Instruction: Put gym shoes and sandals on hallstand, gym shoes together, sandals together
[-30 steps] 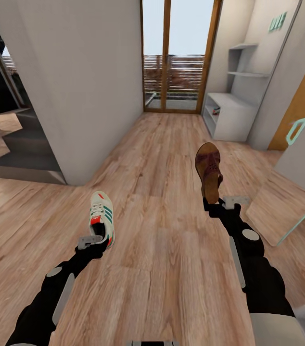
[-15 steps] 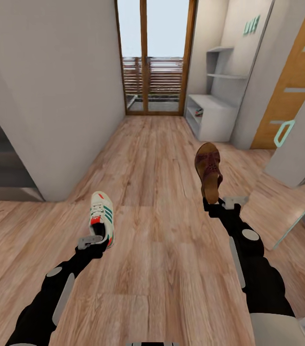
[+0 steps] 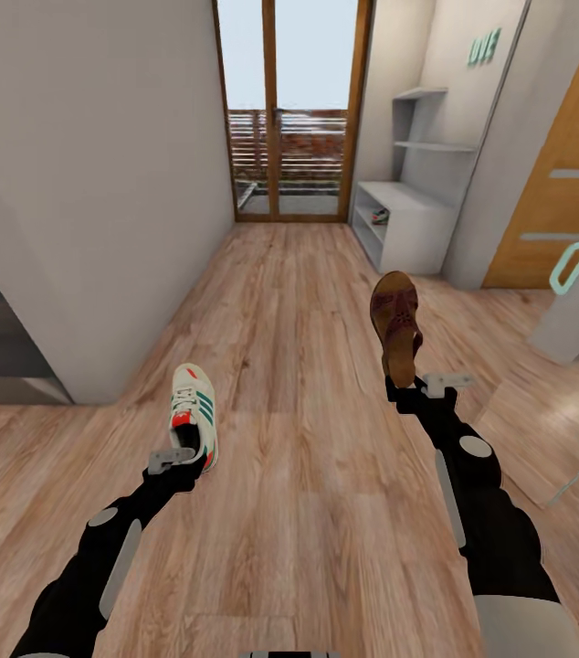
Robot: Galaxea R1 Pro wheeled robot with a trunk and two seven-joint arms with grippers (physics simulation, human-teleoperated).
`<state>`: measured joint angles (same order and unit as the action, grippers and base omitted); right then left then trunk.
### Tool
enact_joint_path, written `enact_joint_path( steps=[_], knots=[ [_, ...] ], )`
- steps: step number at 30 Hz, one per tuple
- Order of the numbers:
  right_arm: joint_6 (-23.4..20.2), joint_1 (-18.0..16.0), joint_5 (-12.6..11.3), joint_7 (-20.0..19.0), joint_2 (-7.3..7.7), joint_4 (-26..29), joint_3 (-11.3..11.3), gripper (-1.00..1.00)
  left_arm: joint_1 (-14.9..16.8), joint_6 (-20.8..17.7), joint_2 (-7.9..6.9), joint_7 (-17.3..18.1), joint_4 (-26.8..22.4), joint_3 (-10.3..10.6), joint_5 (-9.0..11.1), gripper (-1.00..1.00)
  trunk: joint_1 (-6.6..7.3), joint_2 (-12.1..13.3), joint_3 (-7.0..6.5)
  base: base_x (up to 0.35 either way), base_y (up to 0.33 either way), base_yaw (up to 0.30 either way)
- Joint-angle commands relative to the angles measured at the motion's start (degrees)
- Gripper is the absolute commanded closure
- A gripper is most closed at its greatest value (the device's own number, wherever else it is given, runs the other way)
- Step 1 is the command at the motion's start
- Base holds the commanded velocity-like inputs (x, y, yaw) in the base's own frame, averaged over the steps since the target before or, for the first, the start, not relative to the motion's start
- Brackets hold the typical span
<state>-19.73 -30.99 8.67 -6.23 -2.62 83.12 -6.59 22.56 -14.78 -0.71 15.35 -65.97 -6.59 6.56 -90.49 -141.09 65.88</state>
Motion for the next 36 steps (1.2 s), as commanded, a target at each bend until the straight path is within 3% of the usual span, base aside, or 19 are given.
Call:
enact_joint_path(
  steps=[1,22,36],
  knots=[
    [-0.3,0.0,0.4,-0.6,-0.08,0.1,-0.2,1.00,0.0,-0.5,0.01,0.2,-0.1,-0.1,0.6,1.00,-0.02,0.0,0.05,0.323,0.117,0.000],
    [-0.3,0.0,0.4,-0.5,-0.10,0.1,-0.2,1.00,0.0,-0.5,0.01,0.2,-0.1,0.0,0.6,1.00,-0.02,0.0,-0.62,0.326,0.108,0.000],
    [-0.3,0.0,0.4,-0.5,-0.09,0.1,-0.2,1.00,0.0,-0.5,0.01,0.2,-0.1,0.0,0.6,1.00,-0.02,0.0,-0.92,0.345,0.007,-0.060]
  ],
)
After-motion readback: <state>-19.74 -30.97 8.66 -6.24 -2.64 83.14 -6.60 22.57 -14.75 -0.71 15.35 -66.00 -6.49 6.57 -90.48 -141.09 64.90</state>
